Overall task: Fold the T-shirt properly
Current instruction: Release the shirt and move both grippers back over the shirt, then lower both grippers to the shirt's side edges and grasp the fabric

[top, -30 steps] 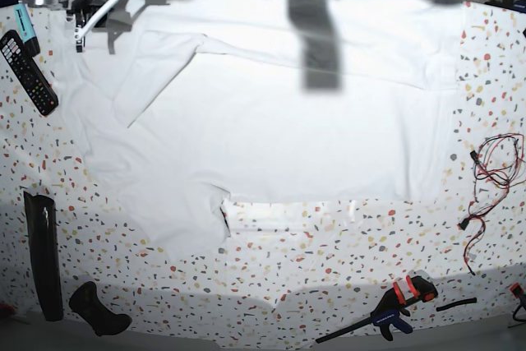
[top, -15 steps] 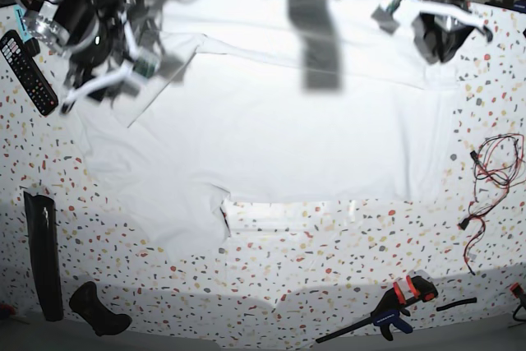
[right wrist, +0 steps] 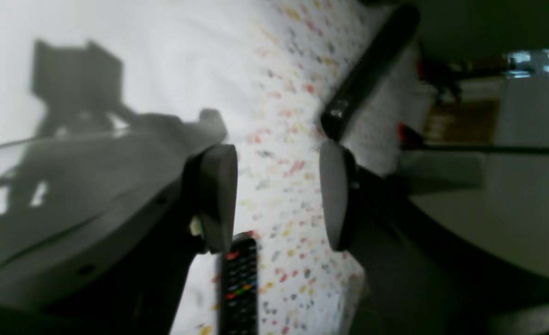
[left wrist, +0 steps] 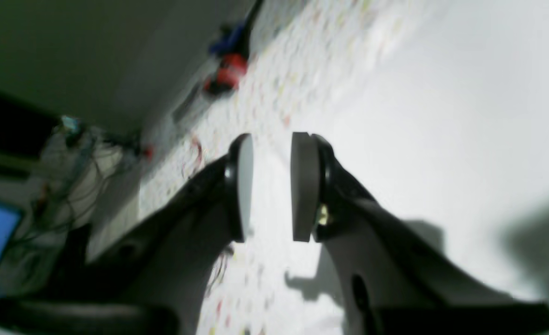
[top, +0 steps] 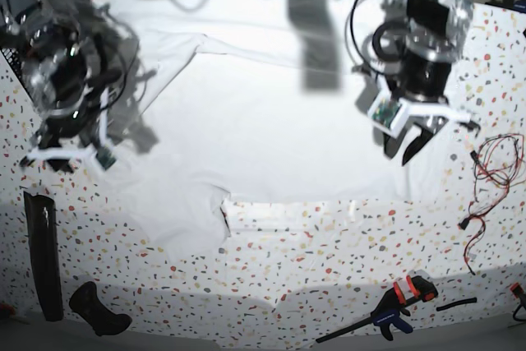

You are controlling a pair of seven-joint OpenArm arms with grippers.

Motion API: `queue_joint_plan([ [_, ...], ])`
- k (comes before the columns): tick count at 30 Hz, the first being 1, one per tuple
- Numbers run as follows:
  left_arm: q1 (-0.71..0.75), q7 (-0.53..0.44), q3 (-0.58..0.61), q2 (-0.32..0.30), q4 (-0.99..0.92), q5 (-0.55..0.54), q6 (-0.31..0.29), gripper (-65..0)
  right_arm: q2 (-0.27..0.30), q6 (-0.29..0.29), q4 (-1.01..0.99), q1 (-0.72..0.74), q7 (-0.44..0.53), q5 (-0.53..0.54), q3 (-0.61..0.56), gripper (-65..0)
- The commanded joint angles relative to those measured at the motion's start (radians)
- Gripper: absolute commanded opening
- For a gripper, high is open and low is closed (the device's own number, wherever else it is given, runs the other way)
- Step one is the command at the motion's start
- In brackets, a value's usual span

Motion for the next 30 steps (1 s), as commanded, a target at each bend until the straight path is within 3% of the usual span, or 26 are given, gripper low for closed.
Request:
queue_joint_plan([
  [1, -0.021, -0.043, -0.005, -0.009, 0.013, -0.001, 0.013, -50.8, 0.008, -0.012, -0.026, 0.036, 0.008, -0.010, 0.031, -36.4],
  [4, -0.060, -0.133, -0.005, -0.009, 0.005, -0.049, 0.013, -50.8, -0.032, -0.011, -0.124, 0.106, 0.014, 0.076, 0.093, -36.4],
  [9, -0.163, -0.137, -0.006, -0.008, -0.087, -0.071, 0.013, -50.8, -0.092, 0.012, -0.206, 0.209, 0.037, 0.173, 0.194, -36.5],
  [15, -0.296, -0.138, -0.006, -0.006, -0.383, -0.086, 0.013, -50.8, -0.124, 0.067, -0.270, 0.291, 0.060, 0.267, 0.248, -36.5],
  [19, -0.422, -0.127, -0.006, -0.006, -0.584, -0.156, 0.006, -50.8, -0.126, 0.096, -0.317, 0.335, 0.069, 0.303, 0.248, -36.5],
  [21, -0.499, -0.114, -0.006, -0.006, -0.670, -0.230, -0.071, -50.8, -0.125, 0.101, -0.329, 0.346, 0.069, 0.308, 0.248, -36.5],
  [28, -0.766, -0.058, -0.006, -0.005, -0.959, -0.563, -0.430, -50.8, -0.126, 0.117, -0.329, 0.348, 0.064, 0.311, 0.248, -36.5],
  [30, -0.827, -0.030, -0.006, -0.005, -1.048, -0.660, -0.500, -50.8, -0.126, 0.117, -0.329, 0.348, 0.064, 0.311, 0.248, -36.5],
])
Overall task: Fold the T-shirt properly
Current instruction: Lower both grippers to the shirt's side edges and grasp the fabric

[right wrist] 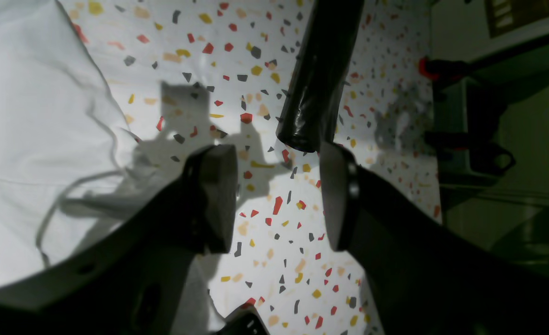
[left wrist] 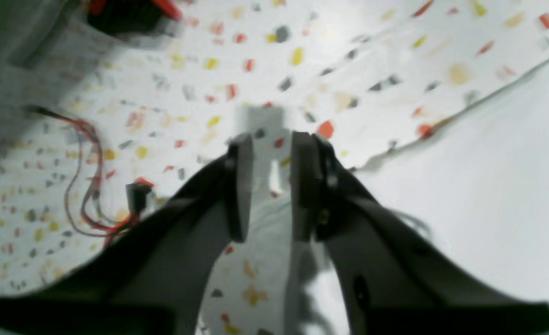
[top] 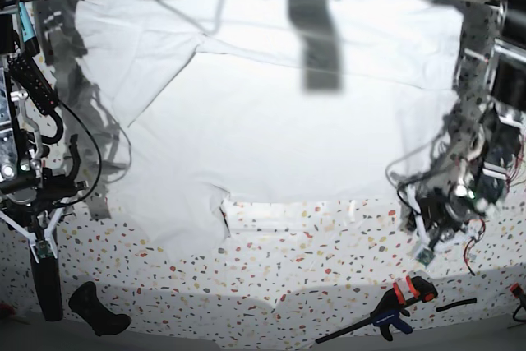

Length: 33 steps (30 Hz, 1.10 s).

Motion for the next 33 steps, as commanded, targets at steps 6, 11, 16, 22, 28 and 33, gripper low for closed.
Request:
queue_joint_plan([
  [6, -0.140, 0.049, -0.007, -0.014, -0.288, -0.194, -0.050, -50.4, 0.022, -0.007, 0.014, 0.024, 0.006, -0.012, 0.013, -36.5],
  [11, -0.151, 0.013, -0.007, -0.014, -0.466, -0.323, -0.115, -45.3, 0.022, -0.007, 0.014, 0.024, -0.001, -0.012, 0.013, -36.5],
  [16, -0.137, 0.019, -0.007, -0.012, -0.498, -0.452, -0.180, -44.7, 0.022, -0.007, 0.014, 0.024, -0.002, -0.012, 0.013, -36.5],
  [22, -0.107, 0.034, -0.007, 0.005, -0.497, -0.462, -0.223, -44.7, 0.022, -0.006, 0.014, 0.024, -0.008, -0.013, 0.013, -36.5],
  [28, -0.106, 0.164, -0.007, 0.002, -0.497, -0.562, -0.344, -44.7, 0.022, -0.006, 0.014, 0.024, -0.008, -0.013, 0.013, -36.5],
  [33, -0.105, 0.152, -0.007, 0.006, -0.497, -0.602, -0.344, -44.7, 0.022, -0.006, 0.014, 0.024, -0.008, -0.013, 0.013, -36.5],
])
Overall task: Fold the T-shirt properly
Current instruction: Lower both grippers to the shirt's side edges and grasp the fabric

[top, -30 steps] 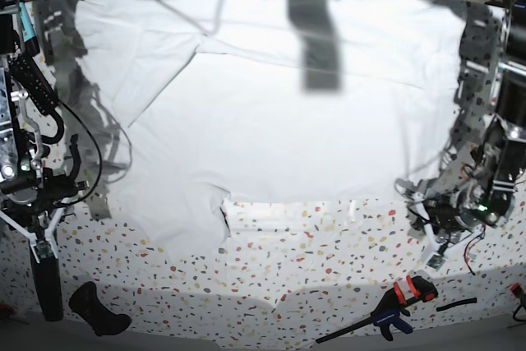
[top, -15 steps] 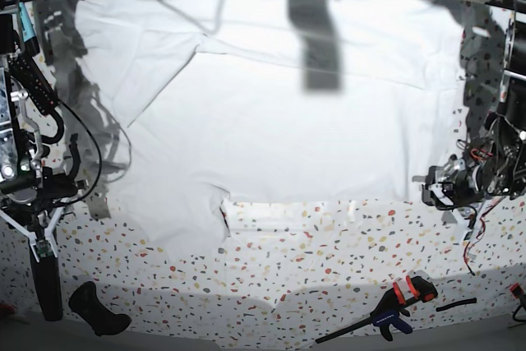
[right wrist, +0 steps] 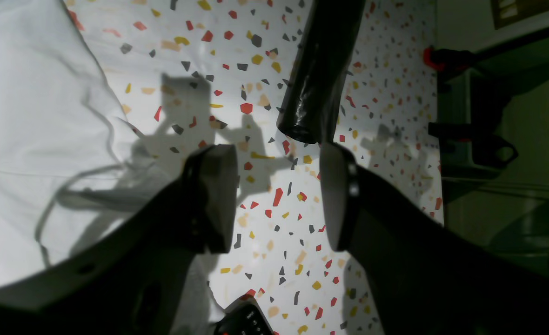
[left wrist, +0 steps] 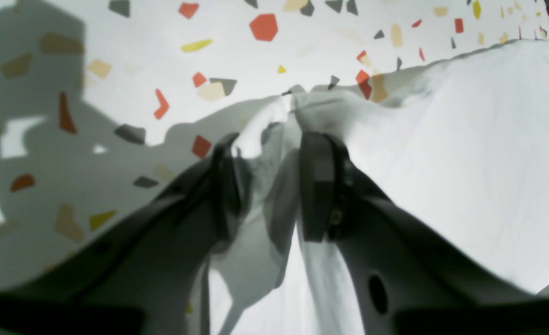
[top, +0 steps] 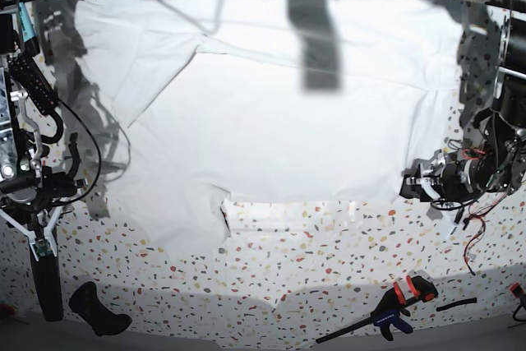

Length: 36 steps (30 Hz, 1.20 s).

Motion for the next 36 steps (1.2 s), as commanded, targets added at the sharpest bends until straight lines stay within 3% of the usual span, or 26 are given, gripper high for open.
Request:
queue_joint_plan([
  [1, -0.017, -0.002, 0.001, -0.010, 0.006, 0.023, -0.006, -44.7, 0.021, -0.006, 0.014, 0.025, 0.019, -0.013, 0.013, -36.5],
  [6, -0.016, -0.058, 0.001, -0.014, 0.006, 0.117, -0.006, -45.8, 0.022, -0.006, 0.014, 0.025, 0.018, -0.013, 0.013, -36.5],
  [10, -0.007, -0.099, 0.001, -0.012, 0.006, 0.119, -0.006, -65.0, 0.021, -0.006, 0.014, 0.025, 0.019, -0.027, 0.013, -36.6],
  [17, 0.000, -0.177, 0.001, -0.012, 0.006, 0.118, -0.006, -65.0, 0.021, -0.013, 0.014, 0.025, 0.039, -0.209, 0.013, -36.5],
  [20, 0.000, -0.179, 0.001, -0.011, 0.012, 0.116, -0.006, -65.0, 0.011, -0.016, 0.010, 0.026, 0.054, -0.171, 0.014, -36.5],
  [24, 0.000, -0.180, 0.001, -0.009, 0.013, 0.116, -0.006, -65.0, -0.067, -0.003, -0.093, 0.072, 0.035, -0.094, 0.015, -36.6],
  [26, 0.000, -0.180, 0.001, -0.008, 0.013, 0.116, -0.006, -65.0, -0.113, 0.029, -0.182, 0.125, 0.032, -0.043, 0.025, -36.6],
  [30, 0.000, -0.180, 0.001, -0.008, 0.013, 0.116, -0.006, -65.0, -0.176, 0.147, -0.357, 0.265, 0.033, 0.089, 0.048, -36.6],
  [36, 0.000, -0.198, 0.001, -0.008, 0.013, 0.116, -0.006, -65.0, -0.203, 0.299, -0.648, 0.436, 0.024, 0.206, 0.050, -36.6],
])
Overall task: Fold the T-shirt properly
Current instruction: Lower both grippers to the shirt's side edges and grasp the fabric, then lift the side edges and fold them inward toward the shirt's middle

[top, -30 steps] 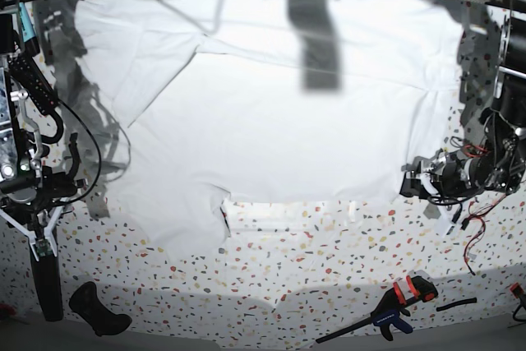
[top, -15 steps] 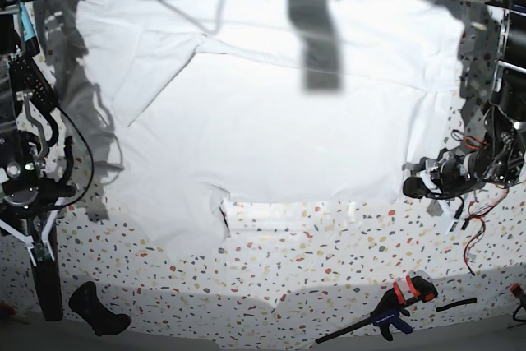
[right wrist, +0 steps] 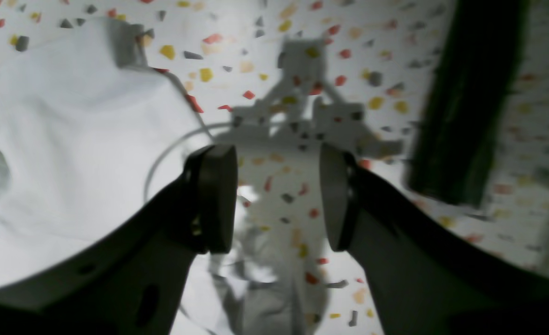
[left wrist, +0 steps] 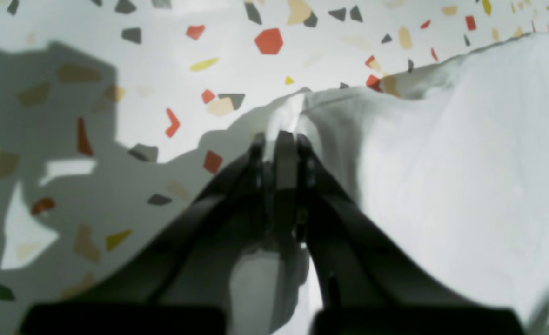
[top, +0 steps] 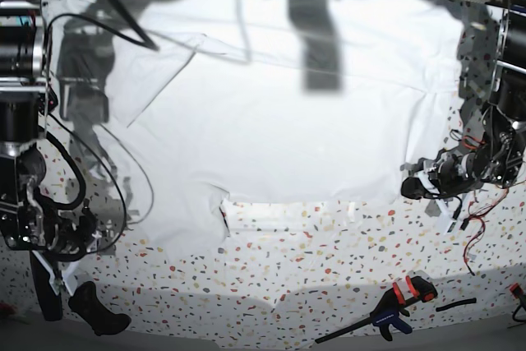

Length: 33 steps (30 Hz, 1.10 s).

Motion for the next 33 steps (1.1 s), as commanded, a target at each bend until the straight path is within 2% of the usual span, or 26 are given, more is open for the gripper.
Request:
queue_joint_plan([
  [1, -0.024, 0.000, 0.000, -0.011, 0.010, -0.002, -0.007, -65.0, 0.016, 0.033, -0.039, 0.046, -0.008, 0.019, 0.006, -36.6],
  [4, -0.024, 0.000, 0.000, -0.012, 0.010, -0.002, -0.007, -65.0, 0.010, 0.124, -0.187, 0.086, -0.038, 0.076, 0.006, -36.6],
  [7, -0.024, -0.006, 0.000, -0.012, 0.010, -0.003, -0.007, -65.0, 0.009, 0.167, -0.256, 0.091, -0.034, 0.084, 0.006, -36.6],
  [13, -0.024, -0.007, 0.000, -0.011, 0.010, -0.003, -0.007, -65.0, 0.003, 0.167, -0.262, 0.089, 0.007, 0.073, 0.006, -36.6],
  [19, -0.024, -0.014, 0.000, -0.012, 0.010, -0.002, -0.007, -65.0, -0.051, 0.197, -0.267, 0.088, 0.008, 0.064, 0.006, -36.6],
  [24, -0.024, -0.014, 0.000, -0.012, 0.010, -0.002, -0.007, -65.0, -0.100, 0.195, -0.267, 0.088, 0.043, -0.093, 0.006, -36.6],
  [29, -0.024, -0.013, 0.000, -0.012, 0.010, -0.002, -0.007, -65.0, -0.090, 0.156, -0.267, 0.088, 0.042, -0.140, 0.006, -36.6],
  [33, -0.024, -0.014, 0.000, -0.012, 0.010, -0.002, -0.007, -65.0, -0.067, 0.154, -0.267, 0.082, 0.043, -0.160, 0.006, -36.6],
])
